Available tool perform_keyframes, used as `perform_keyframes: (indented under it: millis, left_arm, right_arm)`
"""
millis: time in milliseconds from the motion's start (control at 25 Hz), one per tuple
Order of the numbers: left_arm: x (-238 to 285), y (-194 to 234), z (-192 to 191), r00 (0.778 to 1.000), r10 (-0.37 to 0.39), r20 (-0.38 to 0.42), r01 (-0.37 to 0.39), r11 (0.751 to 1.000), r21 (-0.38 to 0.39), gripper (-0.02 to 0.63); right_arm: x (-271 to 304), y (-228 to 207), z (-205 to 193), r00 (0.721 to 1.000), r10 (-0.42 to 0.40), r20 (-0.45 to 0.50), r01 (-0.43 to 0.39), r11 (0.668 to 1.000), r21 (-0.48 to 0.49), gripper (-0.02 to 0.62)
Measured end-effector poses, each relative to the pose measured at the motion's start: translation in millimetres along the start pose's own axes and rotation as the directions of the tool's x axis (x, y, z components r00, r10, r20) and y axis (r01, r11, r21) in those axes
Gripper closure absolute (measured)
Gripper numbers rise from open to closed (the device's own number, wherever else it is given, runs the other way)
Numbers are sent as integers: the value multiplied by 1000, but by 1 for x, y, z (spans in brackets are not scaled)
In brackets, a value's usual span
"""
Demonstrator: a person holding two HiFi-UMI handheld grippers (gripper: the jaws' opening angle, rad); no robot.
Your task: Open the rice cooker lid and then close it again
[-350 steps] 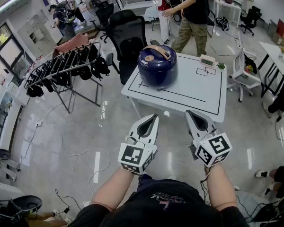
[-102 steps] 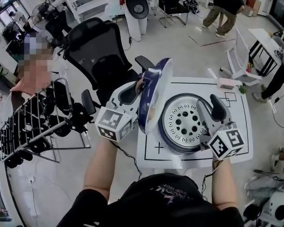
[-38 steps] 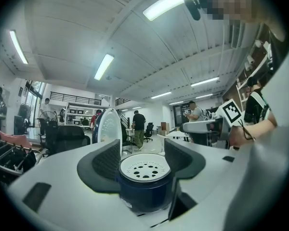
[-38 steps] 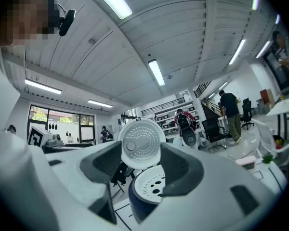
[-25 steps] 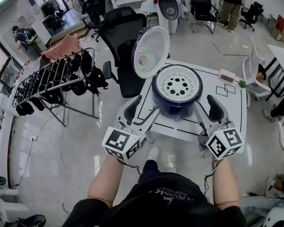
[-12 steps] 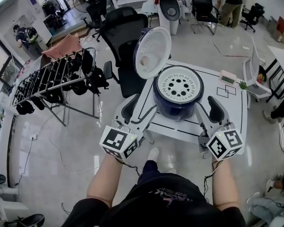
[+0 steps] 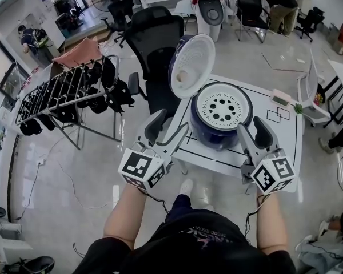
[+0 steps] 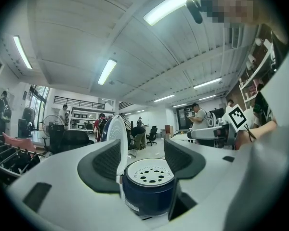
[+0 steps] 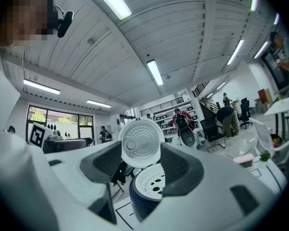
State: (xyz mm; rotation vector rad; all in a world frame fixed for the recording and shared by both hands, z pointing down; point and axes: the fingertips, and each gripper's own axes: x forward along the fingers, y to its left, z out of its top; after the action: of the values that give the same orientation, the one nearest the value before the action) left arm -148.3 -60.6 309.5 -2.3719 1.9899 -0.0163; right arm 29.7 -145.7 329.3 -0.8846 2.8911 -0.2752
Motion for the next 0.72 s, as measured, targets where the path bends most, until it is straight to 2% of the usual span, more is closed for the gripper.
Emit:
perform_keyframes:
  millis: [720]
  left_arm:
    - [26, 98, 5, 997, 70, 17, -70, 997, -14, 333]
  right_arm:
    - [75, -4, -2, 1000, -17, -16, 17, 1000, 1, 354]
